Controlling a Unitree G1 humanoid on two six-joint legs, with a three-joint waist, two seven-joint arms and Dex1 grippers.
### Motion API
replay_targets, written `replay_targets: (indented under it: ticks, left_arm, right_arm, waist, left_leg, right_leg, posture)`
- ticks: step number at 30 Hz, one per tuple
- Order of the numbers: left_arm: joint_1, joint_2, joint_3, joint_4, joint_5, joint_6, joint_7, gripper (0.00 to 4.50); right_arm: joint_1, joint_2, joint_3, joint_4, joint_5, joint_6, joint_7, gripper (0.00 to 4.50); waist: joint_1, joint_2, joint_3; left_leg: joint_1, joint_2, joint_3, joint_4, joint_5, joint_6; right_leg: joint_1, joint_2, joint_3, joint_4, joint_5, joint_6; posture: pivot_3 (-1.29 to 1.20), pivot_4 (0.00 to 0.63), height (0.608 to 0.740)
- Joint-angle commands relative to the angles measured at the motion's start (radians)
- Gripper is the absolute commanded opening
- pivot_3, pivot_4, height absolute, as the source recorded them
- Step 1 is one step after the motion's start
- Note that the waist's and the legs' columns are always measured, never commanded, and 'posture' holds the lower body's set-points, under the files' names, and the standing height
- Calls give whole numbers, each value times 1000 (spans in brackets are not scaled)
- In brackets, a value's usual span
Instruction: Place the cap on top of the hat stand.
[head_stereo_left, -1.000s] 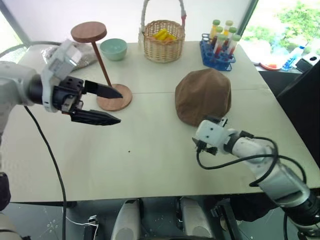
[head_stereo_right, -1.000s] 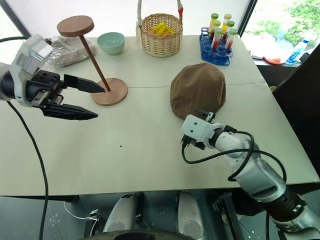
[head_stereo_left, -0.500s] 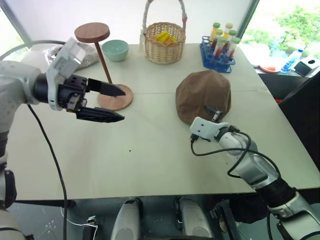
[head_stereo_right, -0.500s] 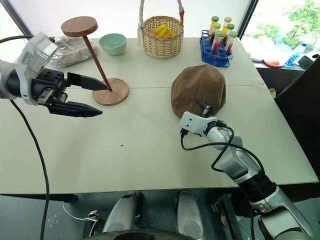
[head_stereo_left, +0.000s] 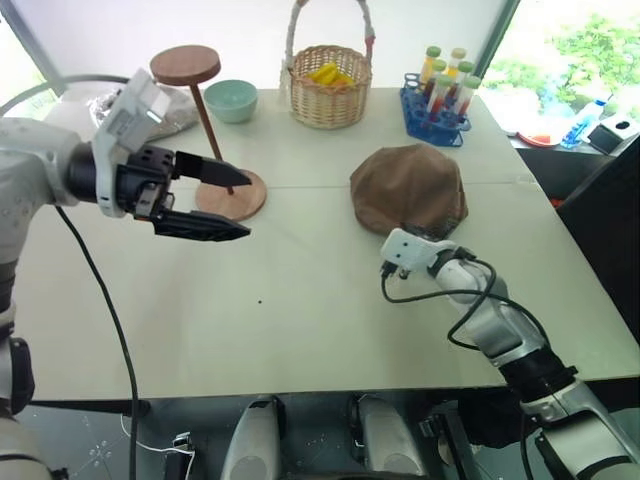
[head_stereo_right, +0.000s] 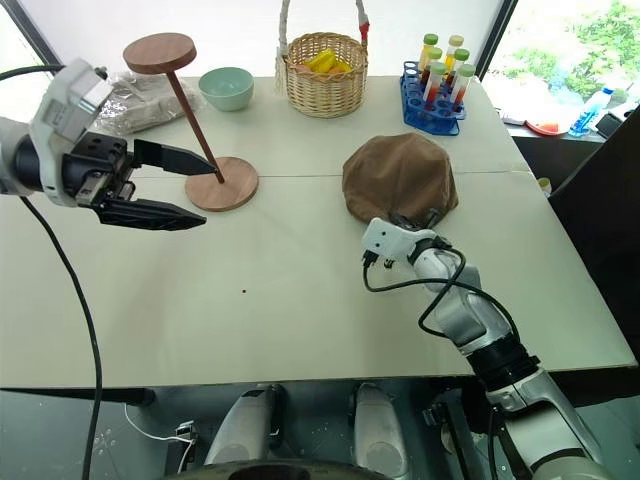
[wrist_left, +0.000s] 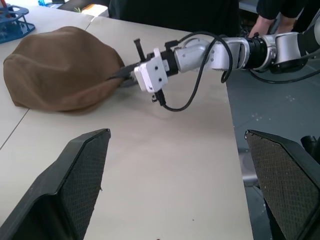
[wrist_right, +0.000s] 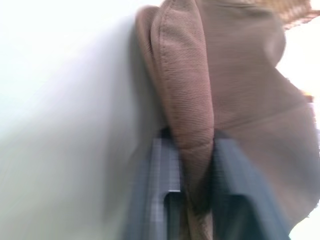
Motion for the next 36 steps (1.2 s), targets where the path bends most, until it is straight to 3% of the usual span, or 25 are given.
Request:
replay_targets:
  ticks: [1,10,17,20,22,26,31,36]
  left_arm:
    - [3,3,54,-24,-3,-17,13,4500]
    - [53,-17,197,-42,-35,8,155,4500]
    - [205,-26,477,-148,-101,81,391,4500]
    - [264,-29,610,-176,-140,128,480,4500]
    - [319,-22,740,-190,-160,171,538,4500]
    - [403,6,916,-194,-172,214,597,4500]
    - [488,54,1081,-156,-152,230,614,4500]
    - [537,73,1150,-153,-154,230,640,4500]
  right_arm:
    - [41,0,-16,9,13,-5,38,98]
    - [-34,1,-96,-94,50,54,139,98]
    - [-337,15,-156,-89,139,40,240,98]
    - [-533,59,-156,16,182,-12,248,98]
    - [-738,127,-155,149,218,-80,232,98]
    - [-985,247,-170,368,280,-187,198,98]
    - [-1137,390,-158,559,333,-318,208,98]
    - [-1196,502,-132,715,334,-414,210,98]
  waist:
    - [2,0,0]
    - [-2,1,0]
    - [-19,5,4]
    - [-28,5,4]
    - [-37,6,5]
    - [-48,6,5]
    - [-53,4,4]
    - [-53,4,4]
  left_leg:
    - [0,0,0,0,0,0]
    - [0,0,-1,-1,0,0]
    - [0,1,-1,-1,0,0]
    - [0,1,-1,-2,0,0]
    - [0,1,-2,-2,0,0]
    - [0,2,-1,-5,0,0]
    - [0,2,-2,-10,0,0]
    - [0,2,-2,-10,1,-1]
  right_leg:
    - [0,0,0,0,0,0]
    - [0,1,0,0,0,0]
    - [-3,2,1,3,2,-2]
    - [-4,3,1,6,1,-1]
    - [-5,3,1,8,1,-1]
    - [-8,4,3,11,2,1]
    - [-10,4,2,11,2,0]
    - [-10,3,2,10,0,-4]
  posture:
    - [0,150,740]
    - [0,150,740]
    - [0,150,740]
    - [0,150,740]
    - [0,150,740]
    - [0,150,740]
    - [0,150,740]
    - [0,150,740]
